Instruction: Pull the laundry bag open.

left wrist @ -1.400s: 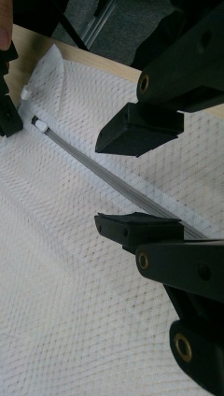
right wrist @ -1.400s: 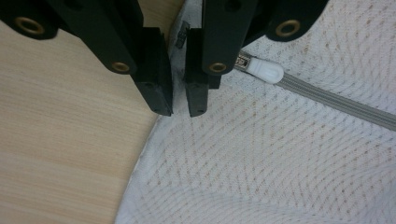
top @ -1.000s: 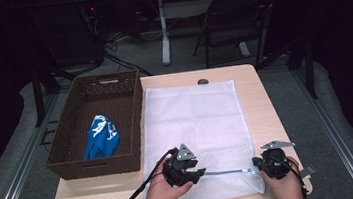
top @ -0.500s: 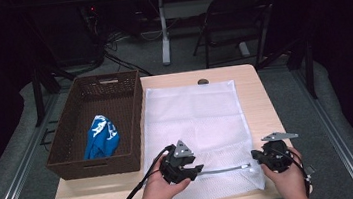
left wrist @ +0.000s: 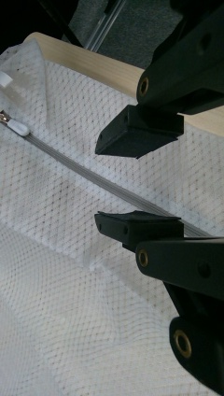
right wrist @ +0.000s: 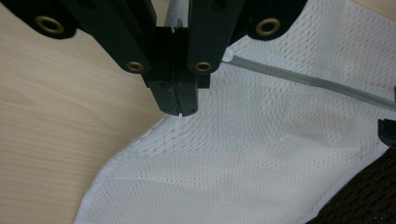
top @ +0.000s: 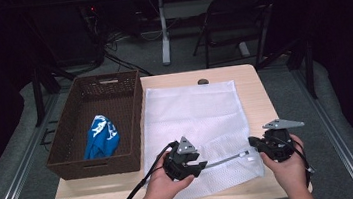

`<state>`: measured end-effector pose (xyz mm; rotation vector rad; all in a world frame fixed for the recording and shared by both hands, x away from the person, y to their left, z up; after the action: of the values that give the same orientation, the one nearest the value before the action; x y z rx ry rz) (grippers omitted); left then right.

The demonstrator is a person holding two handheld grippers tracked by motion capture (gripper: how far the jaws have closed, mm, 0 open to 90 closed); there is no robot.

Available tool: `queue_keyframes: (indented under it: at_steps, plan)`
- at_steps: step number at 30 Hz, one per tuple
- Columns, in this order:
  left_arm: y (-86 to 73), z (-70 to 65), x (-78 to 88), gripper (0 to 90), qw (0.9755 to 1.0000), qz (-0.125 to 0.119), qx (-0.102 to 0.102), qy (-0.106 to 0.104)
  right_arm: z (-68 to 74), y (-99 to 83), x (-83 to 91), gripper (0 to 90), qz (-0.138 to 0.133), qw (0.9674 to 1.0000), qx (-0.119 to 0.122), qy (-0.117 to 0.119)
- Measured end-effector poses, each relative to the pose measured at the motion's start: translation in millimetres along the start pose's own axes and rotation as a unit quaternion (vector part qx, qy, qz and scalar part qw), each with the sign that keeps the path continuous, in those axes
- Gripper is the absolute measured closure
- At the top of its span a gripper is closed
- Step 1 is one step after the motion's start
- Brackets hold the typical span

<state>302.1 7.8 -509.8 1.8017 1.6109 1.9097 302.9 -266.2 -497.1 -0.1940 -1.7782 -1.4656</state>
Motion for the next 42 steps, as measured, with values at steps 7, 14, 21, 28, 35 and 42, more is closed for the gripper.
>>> queue_keyframes:
  at_steps: [7, 14, 21, 28, 35, 42]
  plan:
    - [3.7, -1.3, -8.5, 61.9, 0.9995, 0.001, 0.020, -0.024, 2.0, 2.5, 5.5, 90.0, -0.010, 0.9999, 0.007, 0.005]
    - [11.7, -12.3, -18.5, 62.1, 0.9997, 0.004, -0.002, -0.025, 0.4, -0.7, 5.7, 90.0, -0.014, 0.9998, 0.004, 0.012]
    - [20.0, -24.4, -31.4, 62.6, 0.9993, 0.006, -0.021, -0.029, 2.1, -0.6, 8.2, 90.0, -0.020, 0.9997, 0.007, 0.014]
    - [29.0, -36.2, -46.3, 62.8, 0.9982, 0.015, -0.033, -0.047, 4.7, -0.6, 8.2, 90.0, -0.023, 0.9995, 0.012, 0.019]
    - [33.3, -44.5, -56.7, 62.8, 0.9974, 0.016, -0.039, -0.059, 7.5, 0.2, 8.4, 90.0, -0.026, 0.9993, 0.015, 0.024]
    - [34.1, -47.2, -69.9, 62.8, 0.9969, 0.025, -0.035, -0.067, 9.9, 1.4, 8.7, 90.0, -0.031, 0.9989, 0.016, 0.030]
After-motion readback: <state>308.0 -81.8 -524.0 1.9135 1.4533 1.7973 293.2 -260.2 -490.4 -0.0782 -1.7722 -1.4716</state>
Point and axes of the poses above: each handheld gripper's, and its own axes: x roughly backward along the jaws, y roughly out of its top, z roughly to its left, the point moved 2 cm from there along -x, roughly forward along the jaws, and after that the axes turned 9 degrees about x, right-handed, at the moved point
